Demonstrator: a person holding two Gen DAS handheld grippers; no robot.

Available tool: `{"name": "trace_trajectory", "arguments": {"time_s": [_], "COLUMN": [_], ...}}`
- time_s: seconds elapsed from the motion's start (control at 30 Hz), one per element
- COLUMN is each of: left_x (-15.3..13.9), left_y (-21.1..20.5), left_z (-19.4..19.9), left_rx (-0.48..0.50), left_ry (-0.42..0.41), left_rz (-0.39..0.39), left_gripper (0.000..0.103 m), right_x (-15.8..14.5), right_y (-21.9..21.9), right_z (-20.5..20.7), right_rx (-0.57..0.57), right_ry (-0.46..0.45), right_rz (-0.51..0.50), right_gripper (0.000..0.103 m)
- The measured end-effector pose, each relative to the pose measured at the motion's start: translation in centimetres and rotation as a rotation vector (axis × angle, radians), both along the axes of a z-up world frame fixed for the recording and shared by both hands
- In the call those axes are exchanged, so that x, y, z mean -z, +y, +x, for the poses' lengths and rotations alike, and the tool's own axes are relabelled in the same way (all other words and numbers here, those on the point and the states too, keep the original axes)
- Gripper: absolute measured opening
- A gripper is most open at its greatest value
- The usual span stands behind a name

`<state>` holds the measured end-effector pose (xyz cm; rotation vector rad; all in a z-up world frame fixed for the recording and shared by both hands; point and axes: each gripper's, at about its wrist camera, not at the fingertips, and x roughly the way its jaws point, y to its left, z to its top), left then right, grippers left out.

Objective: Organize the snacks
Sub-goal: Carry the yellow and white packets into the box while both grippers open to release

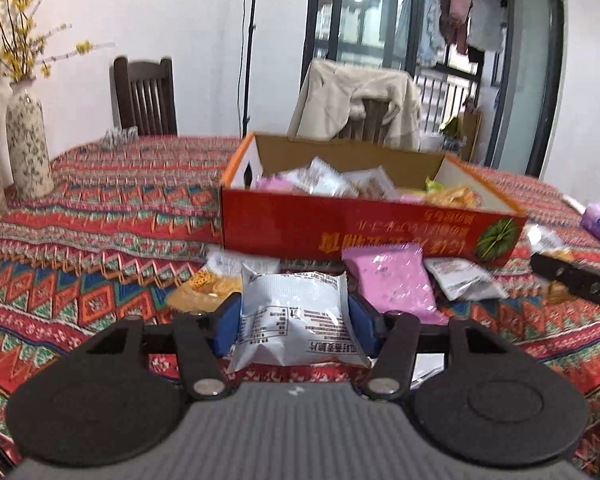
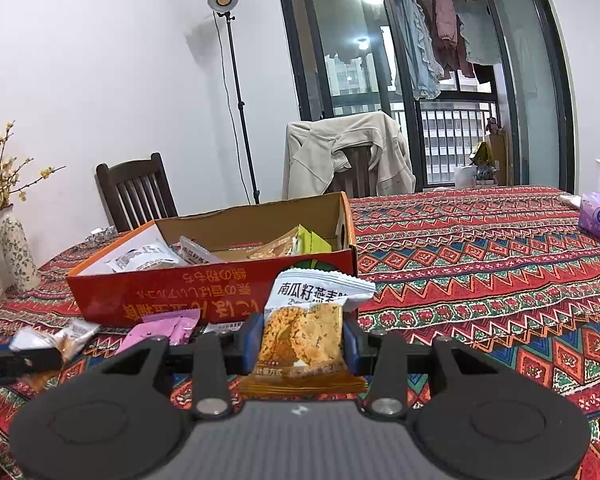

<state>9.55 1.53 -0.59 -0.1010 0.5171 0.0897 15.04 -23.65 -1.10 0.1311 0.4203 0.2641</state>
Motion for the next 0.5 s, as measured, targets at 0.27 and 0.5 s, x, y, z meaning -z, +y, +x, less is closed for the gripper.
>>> {"name": "trace_trajectory", "arguments": {"time_s": [0.27,0.5], "left_x": [-1.9,-2.7], "left_y": [-0.2,-0.5], "left_z": [-1.0,-0.6], "left_rx": [0.019,0.040], "left_ry": [-0.077,-0.106], "left_rz": [0.003,0.008], "left_gripper": [0.058,0.058], "right_x": [-0.1,-0.9], "right_y": [0.2,0.9], "right_z": [-0.4,-0.9], "right_rx": [-0.012,-0.026], "right_ry": [-0.023,-0.064], "right_rz": [-0.003,-0.033], "right_gripper": [0.040,0.040]}}
